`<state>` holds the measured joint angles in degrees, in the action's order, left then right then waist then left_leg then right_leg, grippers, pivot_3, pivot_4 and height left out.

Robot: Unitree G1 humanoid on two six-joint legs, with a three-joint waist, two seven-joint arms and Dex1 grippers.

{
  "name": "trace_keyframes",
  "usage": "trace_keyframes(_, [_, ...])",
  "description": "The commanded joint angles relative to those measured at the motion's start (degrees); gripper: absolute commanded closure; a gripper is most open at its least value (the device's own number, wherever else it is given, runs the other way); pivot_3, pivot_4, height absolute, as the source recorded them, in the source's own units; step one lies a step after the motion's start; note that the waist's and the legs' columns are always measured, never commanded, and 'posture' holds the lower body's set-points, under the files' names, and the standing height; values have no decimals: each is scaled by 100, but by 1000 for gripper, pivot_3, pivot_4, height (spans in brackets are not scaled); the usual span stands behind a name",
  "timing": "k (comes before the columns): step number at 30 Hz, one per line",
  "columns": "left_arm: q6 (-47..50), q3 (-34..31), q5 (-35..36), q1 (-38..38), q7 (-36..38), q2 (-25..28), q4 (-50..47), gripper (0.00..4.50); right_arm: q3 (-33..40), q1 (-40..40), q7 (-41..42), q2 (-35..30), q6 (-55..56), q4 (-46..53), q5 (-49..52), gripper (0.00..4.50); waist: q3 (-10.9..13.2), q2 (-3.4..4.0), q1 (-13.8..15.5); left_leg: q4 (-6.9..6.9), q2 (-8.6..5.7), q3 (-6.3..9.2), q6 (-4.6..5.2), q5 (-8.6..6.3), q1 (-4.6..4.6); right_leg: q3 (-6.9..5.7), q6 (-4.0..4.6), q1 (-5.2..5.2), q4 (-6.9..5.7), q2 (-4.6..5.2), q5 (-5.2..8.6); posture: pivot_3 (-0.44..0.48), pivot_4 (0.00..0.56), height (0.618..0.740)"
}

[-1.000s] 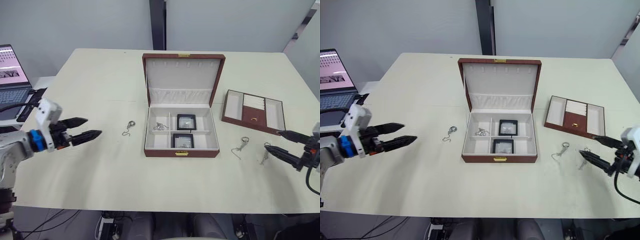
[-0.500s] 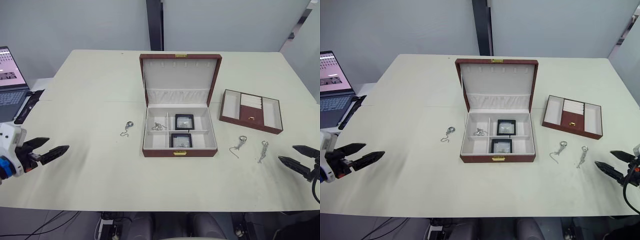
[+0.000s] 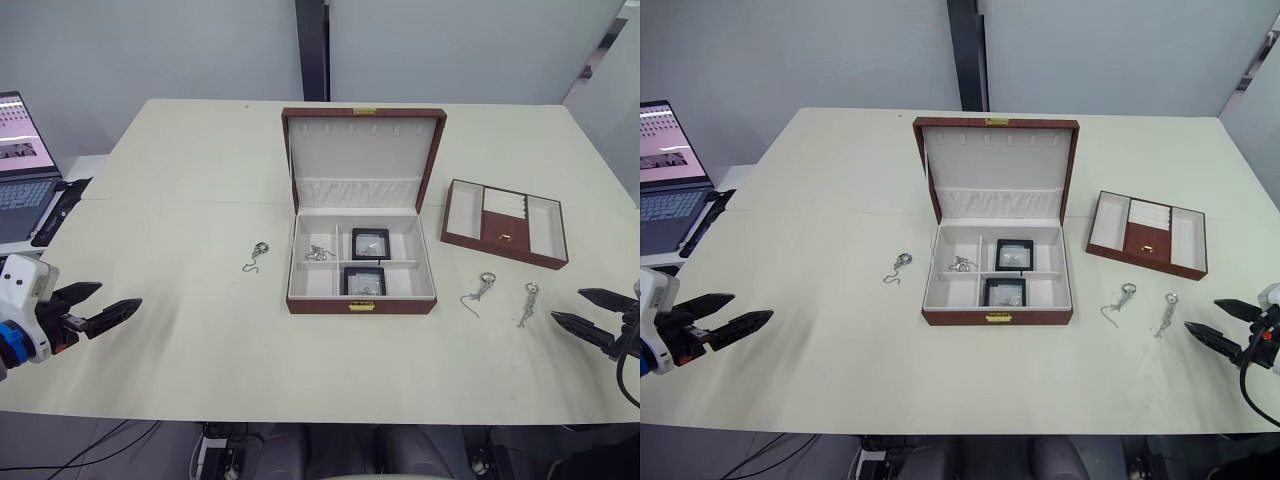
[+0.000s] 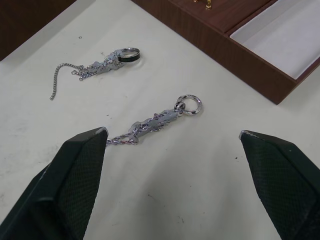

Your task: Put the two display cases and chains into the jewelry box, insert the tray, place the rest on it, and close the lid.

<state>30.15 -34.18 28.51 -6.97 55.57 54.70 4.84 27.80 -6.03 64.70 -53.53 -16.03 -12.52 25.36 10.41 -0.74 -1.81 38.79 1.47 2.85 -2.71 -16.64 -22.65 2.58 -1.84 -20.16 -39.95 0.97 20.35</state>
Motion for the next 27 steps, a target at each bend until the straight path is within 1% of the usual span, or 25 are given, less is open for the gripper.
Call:
trace_keyframes(1, [-20,-176,31,16,-38,29,-134,25,45,45,-10,-36,56,112,-1,0,0,0,0,0,0,0,0,0,0,0,0,0,0,0,0,0,150,740])
trace_keyframes(8, [32,-180,100,99,-164,-63,-280,25,75,49,-17,-6,2,207,68,0,0,0,1,0,0,0,0,0,0,0,0,0,0,0,0,0,150,740])
trace_keyframes(10, [71,-222,162,107,-277,-171,-423,25,121,12,13,1,-75,401,165,0,0,1,1,0,0,-1,0,0,0,0,0,0,0,0,0,0,150,740])
trace_keyframes(14, [294,-205,357,215,-653,-499,-895,25,162,32,11,40,-520,1183,580,0,-1,1,7,1,1,2,0,0,-1,1,0,1,-2,0,0,0,150,740])
trace_keyframes(17, [413,-110,477,279,-984,-810,-1302,25,39,110,-145,114,-954,2055,939,0,-1,1,13,2,1,4,0,0,-2,3,0,3,-2,0,0,0,150,740])
trace_keyframes(20, [496,122,560,451,-1529,-1322,-1849,25,-275,359,-294,182,-1304,2857,1251,0,-1,0,11,4,1,7,-1,0,-2,3,0,5,-1,1,0,0,150,740])
trace_keyframes(22, [547,298,571,535,-1810,-1599,-2143,25,-447,512,-352,208,-1467,3202,1405,0,-1,0,18,8,0,12,-1,1,-3,4,-1,8,-1,1,0,0,150,740])
trace_keyframes(23, [568,401,581,588,-1972,-1767,-2272,25,-538,594,-391,214,-1537,3345,1464,0,-1,-1,19,10,0,16,-1,1,-6,4,-1,8,-1,1,0,0,150,740])
trace_keyframes(25, [453,909,348,654,-2341,-2162,-2575,25,-789,843,-484,256,-1639,3608,1557,0,-2,-1,24,11,-3,18,-1,1,-10,4,-1,7,1,3,0,0,150,740])
trace_keyframes(27, [374,1127,277,774,-2684,-2541,-2664,25,-955,1007,-537,272,-1703,3754,1602,0,-2,-2,34,14,-8,17,-1,1,-10,2,-1,9,2,6,-1,0,150,740])
